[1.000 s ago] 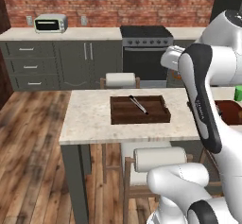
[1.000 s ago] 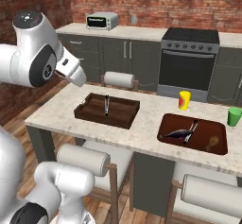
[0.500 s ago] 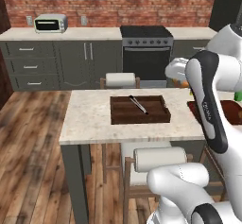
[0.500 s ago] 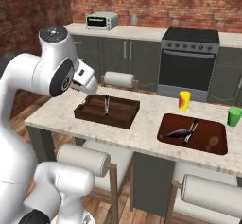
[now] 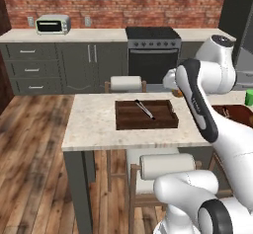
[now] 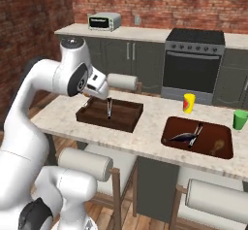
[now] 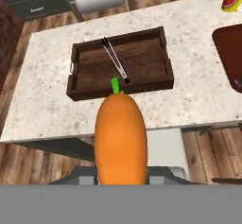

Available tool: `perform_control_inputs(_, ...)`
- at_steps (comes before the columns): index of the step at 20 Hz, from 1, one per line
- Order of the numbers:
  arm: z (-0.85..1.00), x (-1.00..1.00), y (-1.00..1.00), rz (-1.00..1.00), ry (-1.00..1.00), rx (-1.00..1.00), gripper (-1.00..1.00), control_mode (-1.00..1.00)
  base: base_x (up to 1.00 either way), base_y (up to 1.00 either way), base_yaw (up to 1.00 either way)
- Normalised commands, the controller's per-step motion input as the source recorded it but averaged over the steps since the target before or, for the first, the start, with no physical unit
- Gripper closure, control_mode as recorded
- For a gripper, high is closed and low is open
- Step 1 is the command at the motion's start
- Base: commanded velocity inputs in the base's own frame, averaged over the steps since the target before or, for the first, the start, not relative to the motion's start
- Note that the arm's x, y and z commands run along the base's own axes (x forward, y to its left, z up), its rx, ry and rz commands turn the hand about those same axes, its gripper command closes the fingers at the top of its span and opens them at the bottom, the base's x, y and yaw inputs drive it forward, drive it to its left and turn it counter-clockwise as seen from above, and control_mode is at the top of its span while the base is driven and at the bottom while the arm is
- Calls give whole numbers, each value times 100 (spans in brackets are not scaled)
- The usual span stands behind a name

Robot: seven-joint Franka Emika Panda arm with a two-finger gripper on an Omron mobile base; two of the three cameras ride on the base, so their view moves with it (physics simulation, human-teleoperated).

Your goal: Gather the squash and carrot from the fridge and place them on a tray on the dining counter. Then gather the fish and chicken drumstick from the fridge and place them on the other tray.

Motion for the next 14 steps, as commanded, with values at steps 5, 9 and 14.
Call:
perform_control_inputs(5, -44, 76, -8, 0, 6, -8, 100, -100, 0, 0, 0)
perform_control_inputs(9, -44, 72, -16, 0, 4, -5, 100, -100, 0, 0, 0)
perform_control_inputs(14, -51, 60, -13, 0, 2, -4, 100, -100, 0, 0, 0)
